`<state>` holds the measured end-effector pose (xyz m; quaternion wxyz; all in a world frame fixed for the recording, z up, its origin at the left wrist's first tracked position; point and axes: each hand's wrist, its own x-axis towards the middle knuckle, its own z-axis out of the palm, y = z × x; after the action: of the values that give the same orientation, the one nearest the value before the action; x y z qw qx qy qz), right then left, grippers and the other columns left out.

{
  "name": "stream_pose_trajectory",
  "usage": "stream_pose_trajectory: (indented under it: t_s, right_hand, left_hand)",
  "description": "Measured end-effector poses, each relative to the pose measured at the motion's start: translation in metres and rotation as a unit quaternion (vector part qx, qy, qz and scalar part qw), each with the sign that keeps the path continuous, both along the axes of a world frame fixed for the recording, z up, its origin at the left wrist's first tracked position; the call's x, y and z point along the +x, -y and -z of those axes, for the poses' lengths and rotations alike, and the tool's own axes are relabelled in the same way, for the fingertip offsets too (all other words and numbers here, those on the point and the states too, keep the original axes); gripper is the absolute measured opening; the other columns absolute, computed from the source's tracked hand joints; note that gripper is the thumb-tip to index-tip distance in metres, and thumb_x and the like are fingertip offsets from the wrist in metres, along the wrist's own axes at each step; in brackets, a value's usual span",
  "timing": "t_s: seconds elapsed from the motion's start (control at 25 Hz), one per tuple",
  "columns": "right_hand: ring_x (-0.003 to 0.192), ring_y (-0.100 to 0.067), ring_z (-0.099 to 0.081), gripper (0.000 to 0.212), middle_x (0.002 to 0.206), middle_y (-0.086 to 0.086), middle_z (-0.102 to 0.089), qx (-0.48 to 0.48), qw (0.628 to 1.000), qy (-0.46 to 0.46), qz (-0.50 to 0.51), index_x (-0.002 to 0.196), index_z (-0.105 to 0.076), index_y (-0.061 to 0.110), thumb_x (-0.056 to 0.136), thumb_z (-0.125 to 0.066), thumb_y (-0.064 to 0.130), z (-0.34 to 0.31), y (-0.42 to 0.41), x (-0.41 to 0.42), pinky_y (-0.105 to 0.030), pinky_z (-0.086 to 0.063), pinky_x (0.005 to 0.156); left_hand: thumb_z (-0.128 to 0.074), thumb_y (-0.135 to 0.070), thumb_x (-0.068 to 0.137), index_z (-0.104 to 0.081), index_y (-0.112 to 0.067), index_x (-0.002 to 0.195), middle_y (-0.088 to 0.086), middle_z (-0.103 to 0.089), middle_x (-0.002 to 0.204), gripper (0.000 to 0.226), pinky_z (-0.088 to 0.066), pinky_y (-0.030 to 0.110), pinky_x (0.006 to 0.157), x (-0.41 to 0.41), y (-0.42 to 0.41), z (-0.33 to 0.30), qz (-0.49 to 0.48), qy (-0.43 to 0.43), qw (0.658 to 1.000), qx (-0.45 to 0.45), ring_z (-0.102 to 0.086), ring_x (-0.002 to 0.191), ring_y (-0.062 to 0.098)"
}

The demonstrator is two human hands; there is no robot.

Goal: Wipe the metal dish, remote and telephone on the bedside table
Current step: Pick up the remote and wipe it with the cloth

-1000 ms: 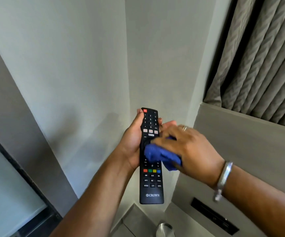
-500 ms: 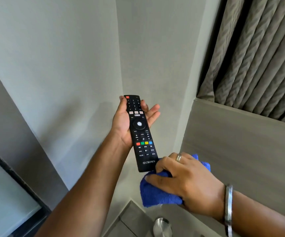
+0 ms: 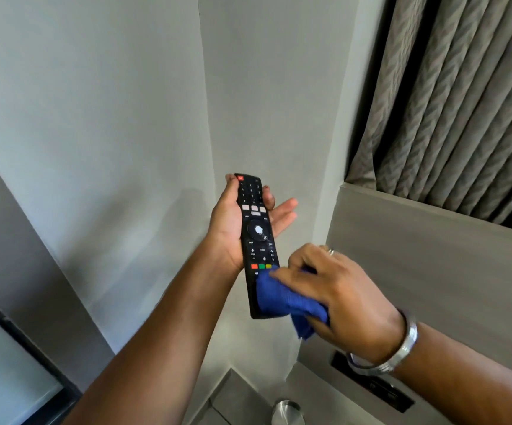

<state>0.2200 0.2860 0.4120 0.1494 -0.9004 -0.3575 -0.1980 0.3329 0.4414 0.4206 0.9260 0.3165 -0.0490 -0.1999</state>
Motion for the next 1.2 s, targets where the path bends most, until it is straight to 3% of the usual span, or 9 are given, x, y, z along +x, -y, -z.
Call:
stream_pose_trajectory:
  t_s: [0.16, 0.32, 0.48, 0.56, 0.64, 0.76, 0.92, 1.0, 1.2]
  right_hand:
    - [0.072, -0.023, -0.056, 0.036, 0.092, -0.007, -0.063, -0.106, 0.990, 0.068, -0.056, 0.109, -0.069, 0.021, 0.074, -0.061, 0.015, -0.010, 0.026, 0.008, -0.034, -0.048, 0.063]
    - [0.078, -0.026, -0.057, 0.042, 0.094, -0.009, -0.059, 0.113, 0.989, 0.054, 0.083, 0.116, -0.067, 0.020, 0.075, -0.061, 0.014, -0.002, 0.007, 0.020, -0.039, -0.052, 0.068]
    - [0.077, -0.020, -0.056, 0.040, 0.093, -0.002, -0.057, 0.044, 0.998, -0.047, -0.029, 0.117, -0.065, 0.030, 0.077, -0.067, 0.021, 0.033, 0.005, -0.013, -0.036, -0.052, 0.065]
    - [0.077, -0.019, -0.055, 0.040, 0.094, -0.002, -0.057, 0.014, 1.000, -0.001, -0.011, 0.115, -0.065, 0.030, 0.076, -0.062, 0.022, 0.020, 0.016, -0.002, -0.034, -0.053, 0.064]
    - [0.078, -0.022, -0.055, 0.041, 0.094, -0.005, -0.059, 0.062, 0.995, 0.051, 0.050, 0.112, -0.068, 0.024, 0.075, -0.051, 0.023, 0.002, 0.021, 0.018, -0.033, -0.051, 0.066]
    - [0.077, -0.028, -0.057, 0.035, 0.092, -0.009, -0.060, 0.099, 0.989, 0.050, 0.094, 0.108, -0.071, 0.017, 0.075, -0.059, 0.013, 0.002, 0.012, 0.029, -0.039, -0.052, 0.067]
    - [0.073, -0.022, -0.057, 0.040, 0.088, -0.006, -0.060, -0.007, 0.999, -0.016, -0.028, 0.104, -0.071, 0.019, 0.066, -0.072, 0.008, 0.034, 0.018, -0.001, -0.036, -0.053, 0.063]
    - [0.074, -0.021, -0.056, 0.046, 0.091, -0.006, -0.061, -0.038, 0.998, 0.016, -0.042, 0.110, -0.070, 0.022, 0.066, -0.076, 0.010, 0.026, 0.029, 0.008, -0.033, -0.051, 0.064]
    - [0.080, -0.027, -0.058, 0.045, 0.096, -0.011, -0.061, 0.065, 0.997, 0.018, 0.037, 0.114, -0.069, 0.016, 0.070, -0.068, 0.007, 0.022, 0.019, 0.027, -0.040, -0.053, 0.069]
  left_hand:
    - [-0.041, -0.069, 0.092, -0.060, -0.009, 0.093, 0.004, -0.065, 0.078, 0.063, -0.059, 0.047, 0.082, -0.011, 0.008, 0.018, 0.048, -0.001, 0.999, -0.009, -0.071, 0.095, 0.034]
    - [-0.040, -0.068, 0.091, -0.059, -0.011, 0.096, 0.013, -0.071, 0.116, 0.060, -0.053, 0.043, 0.096, -0.012, 0.018, 0.017, 0.085, 0.092, 0.992, -0.008, -0.065, 0.117, 0.028]
    - [-0.037, -0.067, 0.093, -0.060, -0.013, 0.096, 0.008, -0.073, 0.105, 0.059, -0.045, 0.043, 0.106, -0.004, 0.009, 0.024, 0.013, 0.079, 0.997, -0.004, -0.064, 0.117, 0.029]
    - [-0.036, -0.069, 0.093, -0.060, -0.013, 0.095, 0.008, -0.073, 0.105, 0.060, -0.042, 0.046, 0.109, -0.007, 0.009, 0.032, 0.030, 0.063, 0.997, -0.020, -0.063, 0.119, 0.029]
    - [-0.036, -0.069, 0.094, -0.060, -0.012, 0.098, 0.012, -0.071, 0.115, 0.062, -0.037, 0.049, 0.112, -0.012, 0.015, 0.039, 0.063, 0.066, 0.996, -0.021, -0.062, 0.121, 0.031]
    - [-0.037, -0.069, 0.093, -0.059, -0.011, 0.097, 0.014, -0.070, 0.120, 0.062, -0.042, 0.048, 0.108, -0.016, 0.019, 0.039, 0.050, 0.072, 0.996, -0.019, -0.064, 0.118, 0.031]
    - [-0.039, -0.067, 0.092, -0.059, -0.011, 0.094, 0.006, -0.071, 0.094, 0.059, -0.051, 0.044, 0.097, -0.010, 0.006, 0.039, -0.002, 0.019, 0.999, -0.046, -0.069, 0.103, 0.030]
    - [-0.038, -0.068, 0.093, -0.058, -0.012, 0.096, 0.005, -0.071, 0.093, 0.060, -0.052, 0.043, 0.097, -0.014, 0.007, 0.045, 0.021, 0.021, 0.999, -0.032, -0.069, 0.104, 0.030]
    - [-0.038, -0.067, 0.094, -0.060, -0.010, 0.096, 0.009, -0.072, 0.099, 0.061, -0.053, 0.044, 0.096, -0.018, 0.020, 0.045, 0.042, 0.026, 0.998, -0.037, -0.068, 0.110, 0.029]
